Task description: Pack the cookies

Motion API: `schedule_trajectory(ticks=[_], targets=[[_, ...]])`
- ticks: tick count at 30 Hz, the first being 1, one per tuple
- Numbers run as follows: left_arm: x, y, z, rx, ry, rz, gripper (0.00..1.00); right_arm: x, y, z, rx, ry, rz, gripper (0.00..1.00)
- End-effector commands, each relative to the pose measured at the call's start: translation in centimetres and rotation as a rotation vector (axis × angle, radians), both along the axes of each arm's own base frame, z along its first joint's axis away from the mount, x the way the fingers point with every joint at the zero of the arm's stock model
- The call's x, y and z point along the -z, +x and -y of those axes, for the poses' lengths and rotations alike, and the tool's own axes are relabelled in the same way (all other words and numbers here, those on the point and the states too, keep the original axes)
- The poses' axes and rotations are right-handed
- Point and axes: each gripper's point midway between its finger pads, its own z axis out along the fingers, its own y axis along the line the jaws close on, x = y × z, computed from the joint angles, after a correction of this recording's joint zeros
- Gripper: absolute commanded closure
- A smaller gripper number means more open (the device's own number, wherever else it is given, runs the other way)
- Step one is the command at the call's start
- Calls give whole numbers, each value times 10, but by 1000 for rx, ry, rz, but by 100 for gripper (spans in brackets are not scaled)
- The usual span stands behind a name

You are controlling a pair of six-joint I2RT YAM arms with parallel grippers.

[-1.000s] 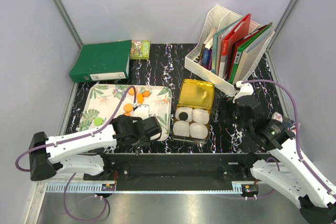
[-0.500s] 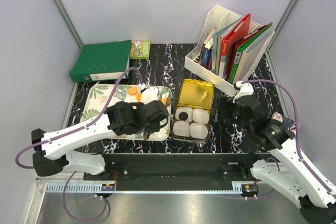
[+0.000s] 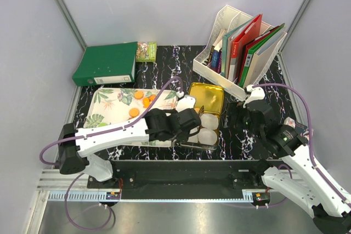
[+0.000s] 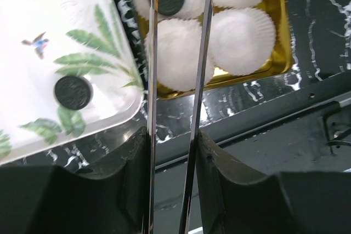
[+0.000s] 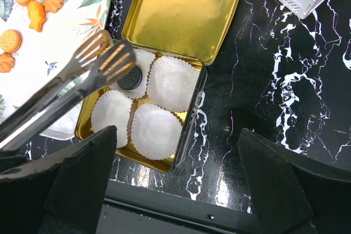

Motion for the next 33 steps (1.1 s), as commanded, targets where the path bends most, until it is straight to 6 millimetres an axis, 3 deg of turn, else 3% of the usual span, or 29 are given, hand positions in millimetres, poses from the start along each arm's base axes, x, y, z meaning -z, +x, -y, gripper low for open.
schedule_trajectory(ticks=[1, 14, 16, 19, 23, 31, 33], targets=[[-22, 8, 42, 67, -133, 47, 86, -9, 4, 2, 21, 15, 38, 0], [3, 5, 66, 120, -126, 6, 85, -6, 5, 3, 21, 2, 30, 0], [7, 5, 67, 126, -118, 2, 79, -6, 5, 2, 21, 2, 30, 0], [8, 5, 68, 127, -115, 0, 62, -5, 5, 2, 21, 3, 29, 0], [9, 6, 68, 121, -115, 3, 52, -6, 5, 2, 19, 4, 31, 0], [-4, 6, 61, 102, -139, 26, 47, -5, 5, 2, 16, 1, 27, 0], [-13, 4, 48, 79, -143, 38, 48, -5, 5, 2, 16, 4, 27, 0]])
